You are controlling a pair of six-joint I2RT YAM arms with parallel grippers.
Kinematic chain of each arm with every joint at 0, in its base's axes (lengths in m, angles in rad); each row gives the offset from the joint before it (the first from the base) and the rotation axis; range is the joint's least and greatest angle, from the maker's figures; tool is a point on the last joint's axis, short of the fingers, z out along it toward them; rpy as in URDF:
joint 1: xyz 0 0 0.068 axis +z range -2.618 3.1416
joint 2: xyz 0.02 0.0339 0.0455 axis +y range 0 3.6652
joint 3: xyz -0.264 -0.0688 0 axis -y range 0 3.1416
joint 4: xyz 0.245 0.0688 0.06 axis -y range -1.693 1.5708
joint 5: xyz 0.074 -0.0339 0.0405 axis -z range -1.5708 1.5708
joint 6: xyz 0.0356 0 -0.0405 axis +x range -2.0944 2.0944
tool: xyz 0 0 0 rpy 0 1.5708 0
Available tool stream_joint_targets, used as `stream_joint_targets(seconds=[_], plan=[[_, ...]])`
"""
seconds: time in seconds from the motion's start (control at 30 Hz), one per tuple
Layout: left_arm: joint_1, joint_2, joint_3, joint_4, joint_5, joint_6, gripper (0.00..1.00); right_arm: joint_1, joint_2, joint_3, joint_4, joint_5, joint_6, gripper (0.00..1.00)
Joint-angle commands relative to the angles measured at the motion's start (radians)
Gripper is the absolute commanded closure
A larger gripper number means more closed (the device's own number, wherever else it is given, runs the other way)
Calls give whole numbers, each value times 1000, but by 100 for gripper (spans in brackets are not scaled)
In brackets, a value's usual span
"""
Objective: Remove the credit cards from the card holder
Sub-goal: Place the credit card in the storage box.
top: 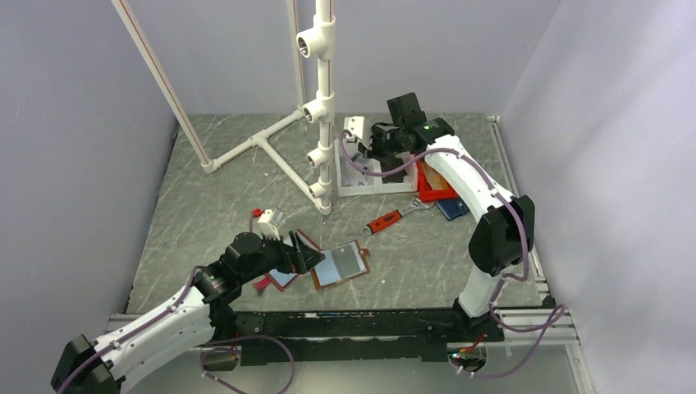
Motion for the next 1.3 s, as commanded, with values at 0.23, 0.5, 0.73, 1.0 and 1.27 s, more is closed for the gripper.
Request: stream_joint_targets(seconds=[0.23,0.5,0.73,1.0,1.27], plan=[[0,-24,4,-5,-25,-16,1,21,52,86,41,53,-43,100],[-1,-15,1,3,-20,-24,1,26,97,113,85,75,-36,100],[-1,-30,-1,-12,-28,-23,1,44,133,119,119,139,-42,100],[1,-43,-4,-15,-39,-21,0,46,150,66,223,217,-15,100],[-1,-28,5,-15,-36,-19,1,46,170,21,279,231,9,100]])
